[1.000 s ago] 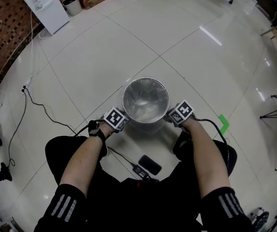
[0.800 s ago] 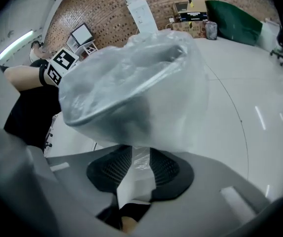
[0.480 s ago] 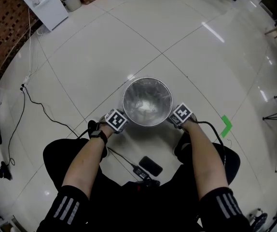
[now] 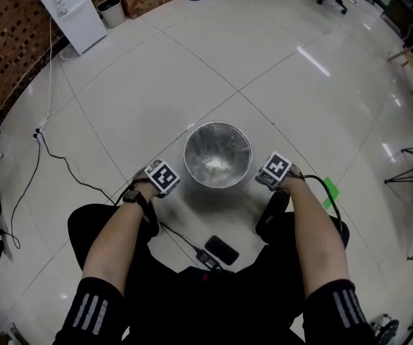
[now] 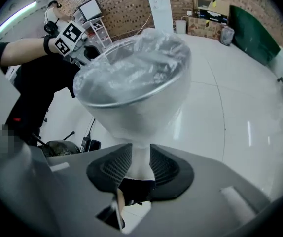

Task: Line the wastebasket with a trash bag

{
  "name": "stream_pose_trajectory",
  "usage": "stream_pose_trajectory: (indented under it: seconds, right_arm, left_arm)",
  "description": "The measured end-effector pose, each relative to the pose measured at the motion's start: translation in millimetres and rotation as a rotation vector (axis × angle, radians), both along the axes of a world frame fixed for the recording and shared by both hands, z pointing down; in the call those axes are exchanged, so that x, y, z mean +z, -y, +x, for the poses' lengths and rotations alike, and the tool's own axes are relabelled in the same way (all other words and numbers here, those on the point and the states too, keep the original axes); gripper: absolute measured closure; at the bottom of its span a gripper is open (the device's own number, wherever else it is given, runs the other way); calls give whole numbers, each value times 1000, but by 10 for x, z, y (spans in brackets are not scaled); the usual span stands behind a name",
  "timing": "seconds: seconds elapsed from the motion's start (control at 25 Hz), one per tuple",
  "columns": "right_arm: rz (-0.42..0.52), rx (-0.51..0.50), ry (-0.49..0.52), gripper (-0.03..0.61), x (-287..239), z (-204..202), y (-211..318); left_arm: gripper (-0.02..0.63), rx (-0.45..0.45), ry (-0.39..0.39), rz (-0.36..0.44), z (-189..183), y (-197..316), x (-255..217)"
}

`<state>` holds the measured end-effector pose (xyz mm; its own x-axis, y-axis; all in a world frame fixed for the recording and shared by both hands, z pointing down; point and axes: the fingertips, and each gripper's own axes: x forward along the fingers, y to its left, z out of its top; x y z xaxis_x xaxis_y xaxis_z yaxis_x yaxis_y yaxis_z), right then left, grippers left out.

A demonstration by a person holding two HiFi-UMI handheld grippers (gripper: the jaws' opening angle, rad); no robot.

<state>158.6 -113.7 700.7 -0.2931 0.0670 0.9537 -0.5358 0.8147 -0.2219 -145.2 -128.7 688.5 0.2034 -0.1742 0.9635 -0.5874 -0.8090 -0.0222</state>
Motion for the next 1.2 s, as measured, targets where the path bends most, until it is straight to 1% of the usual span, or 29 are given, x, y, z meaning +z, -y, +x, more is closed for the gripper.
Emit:
stream_pose_trajectory:
  seconds: [0.12, 0.24, 0.36, 0.48, 0.56, 0.64, 0.76, 0.84, 0.92, 1.0, 1.08, 1.2]
  right_arm:
    - [90, -34, 15, 453, -360, -34, 141]
    - [222, -51, 52, 449, -803, -215, 346]
    - [307, -61, 120, 402, -1202, -536, 480]
    - [339, -138, 191, 374, -1482, -956, 469]
    - [333, -207, 224, 366, -1535, -1235, 409]
    - [317, -262, 233, 350, -1506, -1467, 361]
    - [297, -304, 223, 327, -1332, -1702, 374]
    - [269, -308, 198, 321, -1139, -1780, 390]
    - [237, -319, 164, 309, -929, -1842, 403]
    - [217, -358, 111, 305, -701, -1877, 418]
    - [199, -390, 66, 305, -470, -1898, 453]
    - [115, -336, 12, 305, -153, -1859, 458]
  left_arm:
    - [453, 26, 18, 41, -27, 96, -328]
    - [453, 52, -4, 141, 51, 301, -757]
    - [453, 82, -66, 238, 241, 490, -1216]
    - [453, 102, -154, 304, 439, 624, -1626]
    - [453, 123, -213, 338, 566, 676, -1856]
    - [453, 151, -259, 359, 674, 698, -2006]
    - [453, 187, -293, 354, 763, 697, -2053]
    - [453, 204, -296, 328, 793, 690, -1969]
    - [453, 231, -273, 312, 805, 706, -1911]
    - [453, 254, -251, 308, 823, 739, -1901]
    - [453, 265, -249, 307, 857, 778, -1916]
    - [454, 266, -264, 306, 886, 820, -1943]
